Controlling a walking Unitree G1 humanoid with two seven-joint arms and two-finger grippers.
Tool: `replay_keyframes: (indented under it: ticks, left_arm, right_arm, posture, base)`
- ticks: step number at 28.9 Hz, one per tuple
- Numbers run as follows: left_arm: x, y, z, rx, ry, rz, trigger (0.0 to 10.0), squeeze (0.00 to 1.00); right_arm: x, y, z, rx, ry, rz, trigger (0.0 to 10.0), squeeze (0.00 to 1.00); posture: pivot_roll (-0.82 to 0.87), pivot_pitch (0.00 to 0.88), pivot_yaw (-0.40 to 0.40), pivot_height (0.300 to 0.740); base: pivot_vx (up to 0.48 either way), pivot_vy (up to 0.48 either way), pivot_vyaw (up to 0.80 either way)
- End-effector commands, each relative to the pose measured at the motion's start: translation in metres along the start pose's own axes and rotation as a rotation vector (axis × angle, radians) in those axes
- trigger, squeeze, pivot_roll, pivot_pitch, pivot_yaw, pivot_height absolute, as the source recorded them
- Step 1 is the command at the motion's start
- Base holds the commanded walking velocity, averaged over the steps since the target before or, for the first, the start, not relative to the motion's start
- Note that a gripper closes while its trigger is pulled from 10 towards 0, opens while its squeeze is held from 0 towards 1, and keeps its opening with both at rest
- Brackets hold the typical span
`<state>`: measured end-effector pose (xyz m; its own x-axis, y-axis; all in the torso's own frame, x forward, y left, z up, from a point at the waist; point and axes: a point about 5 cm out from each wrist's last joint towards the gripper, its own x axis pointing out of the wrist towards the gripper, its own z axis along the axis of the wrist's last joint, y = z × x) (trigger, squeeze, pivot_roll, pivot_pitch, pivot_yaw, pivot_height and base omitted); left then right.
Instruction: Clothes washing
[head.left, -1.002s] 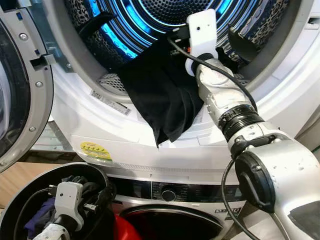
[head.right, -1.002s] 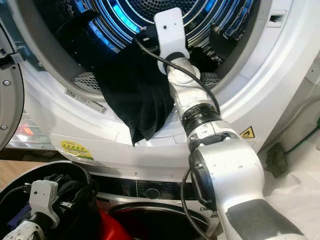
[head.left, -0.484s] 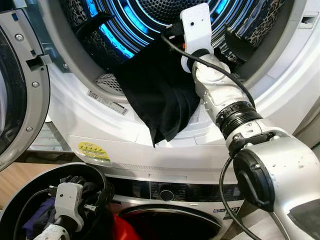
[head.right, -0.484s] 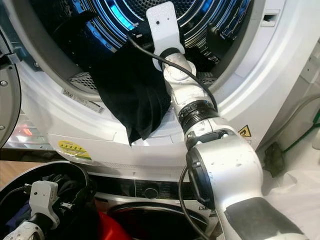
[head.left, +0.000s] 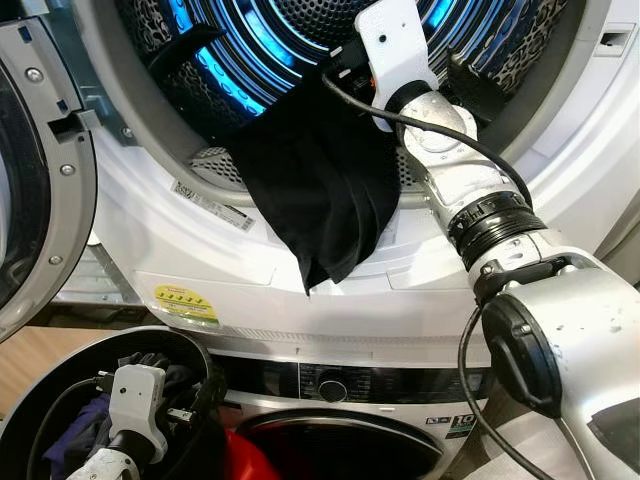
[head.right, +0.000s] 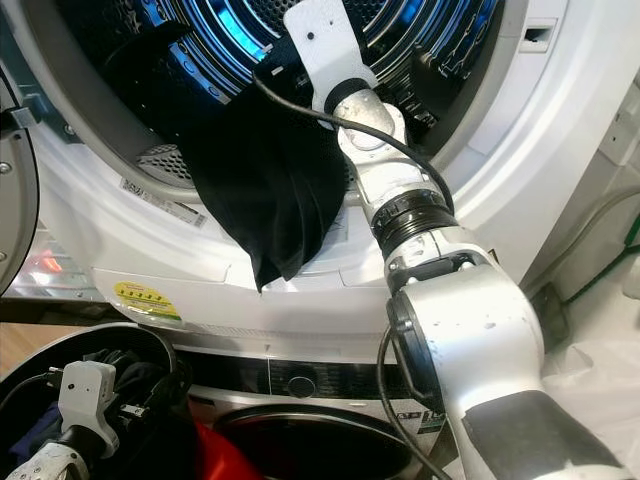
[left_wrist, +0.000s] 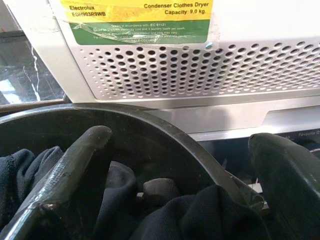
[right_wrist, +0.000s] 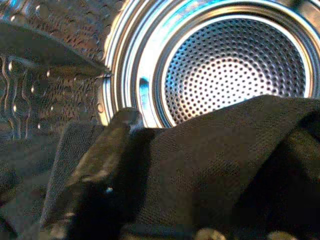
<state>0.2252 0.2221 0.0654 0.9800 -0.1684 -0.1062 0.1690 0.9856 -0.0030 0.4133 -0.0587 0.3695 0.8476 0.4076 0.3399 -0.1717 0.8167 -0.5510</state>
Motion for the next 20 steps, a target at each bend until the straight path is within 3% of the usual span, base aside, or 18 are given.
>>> replay_keyframes:
  ticks: [1,5,7,8,9,10,14,20]
  left_arm:
    - [0.0,0.003,-0.004,0.002,0.028,0.011,10.0,0.0]
    - [0.001,0.003,-0.004,0.001,0.028,0.009,10.0,0.0]
    - [0.001,0.002,-0.004,0.0,0.029,0.008,10.0,0.0]
    - [0.002,0.002,-0.004,-0.001,0.029,0.007,10.0,0.0]
    - [0.002,0.002,-0.004,-0.002,0.029,0.007,10.0,0.0]
    - [0.002,0.001,-0.004,-0.004,0.03,0.007,10.0,0.0]
    - [0.003,0.001,-0.004,-0.006,0.029,0.006,10.0,0.0]
    - [0.003,0.0,-0.006,-0.011,0.032,0.006,10.0,0.0]
  right_arm:
    - [0.0,0.0,0.005,-0.024,-0.035,0.02,10.0,1.0]
    - [-0.003,0.003,0.004,0.022,-0.073,0.063,10.0,1.0]
    - [-0.006,0.015,0.005,0.076,-0.121,0.144,10.0,1.0]
    - [-0.009,0.021,0.004,0.073,-0.141,0.185,10.0,0.6]
    - [-0.011,0.023,0.004,0.06,-0.152,0.206,10.0,0.6]
    - [-0.014,0.024,0.003,0.045,-0.169,0.231,10.0,0.0]
    - [-0.024,0.017,0.003,0.082,-0.199,0.259,10.0,0.0]
    - [-0.044,-0.011,-0.007,0.053,-0.17,0.203,10.0,0.0]
  posture:
    - [0.08,0.0,0.09,0.74]
    - [0.07,0.0,0.093,0.74]
    - [0.07,0.0,0.095,0.74]
    - [0.07,0.0,0.095,0.74]
    - [0.06,0.0,0.096,0.74]
    - [0.06,0.0,0.096,0.74]
    - [0.06,0.0,0.097,0.74]
    - [0.05,0.0,0.093,0.74]
  base:
    - [0.0,0.0,0.0]
    - [0.0,0.0,0.0]
    - [0.0,0.0,0.0]
    - [0.0,0.0,0.0]
    - [0.0,0.0,0.0]
    - [0.0,0.0,0.0]
    - [0.0,0.0,0.0]
    - [0.0,0.0,0.0]
